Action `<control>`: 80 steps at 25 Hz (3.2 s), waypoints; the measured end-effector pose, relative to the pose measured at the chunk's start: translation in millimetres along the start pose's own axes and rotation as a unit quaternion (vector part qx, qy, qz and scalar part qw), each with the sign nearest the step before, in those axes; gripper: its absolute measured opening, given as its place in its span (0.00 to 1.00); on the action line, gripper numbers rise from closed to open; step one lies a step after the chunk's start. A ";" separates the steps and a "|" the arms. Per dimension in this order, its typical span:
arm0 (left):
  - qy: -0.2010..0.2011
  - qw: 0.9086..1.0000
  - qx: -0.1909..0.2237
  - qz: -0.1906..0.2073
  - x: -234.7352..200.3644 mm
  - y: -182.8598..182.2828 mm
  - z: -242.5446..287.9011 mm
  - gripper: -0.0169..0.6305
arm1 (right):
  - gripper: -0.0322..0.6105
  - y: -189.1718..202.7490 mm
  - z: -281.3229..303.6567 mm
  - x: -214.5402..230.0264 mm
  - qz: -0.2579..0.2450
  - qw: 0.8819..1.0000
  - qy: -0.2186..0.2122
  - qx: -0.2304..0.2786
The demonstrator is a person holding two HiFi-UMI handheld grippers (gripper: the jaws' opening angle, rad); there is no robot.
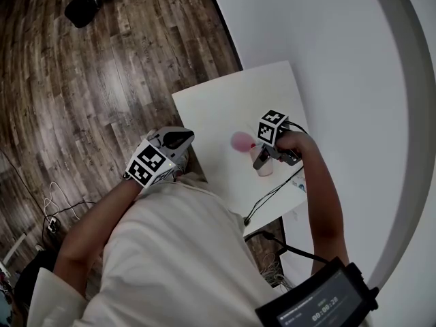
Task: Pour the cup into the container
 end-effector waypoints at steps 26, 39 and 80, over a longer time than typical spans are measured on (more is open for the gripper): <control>0.004 1.000 -0.004 0.007 -13.5 5.1 -15.1 0.04 | 0.63 -20.9 5.4 12.1 0.025 0.999 -0.015 -0.040; 0.070 0.996 -0.001 0.053 -30.3 -19.7 -9.2 0.04 | 0.63 -0.8 7.8 -6.4 0.112 0.973 -0.052 0.197; 0.201 0.978 0.011 0.051 18.2 -81.3 20.4 0.04 | 0.63 73.6 -28.5 -107.1 0.134 0.671 0.176 0.707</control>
Point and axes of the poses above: the fingertips, and each gripper's own axes: z forward along the fingers, x to its right, y out of its underside, the point moved 5 cm from there along -z, backward along the fingers, and after that the axes turned 4 degrees about z, right-handed, at the moved point
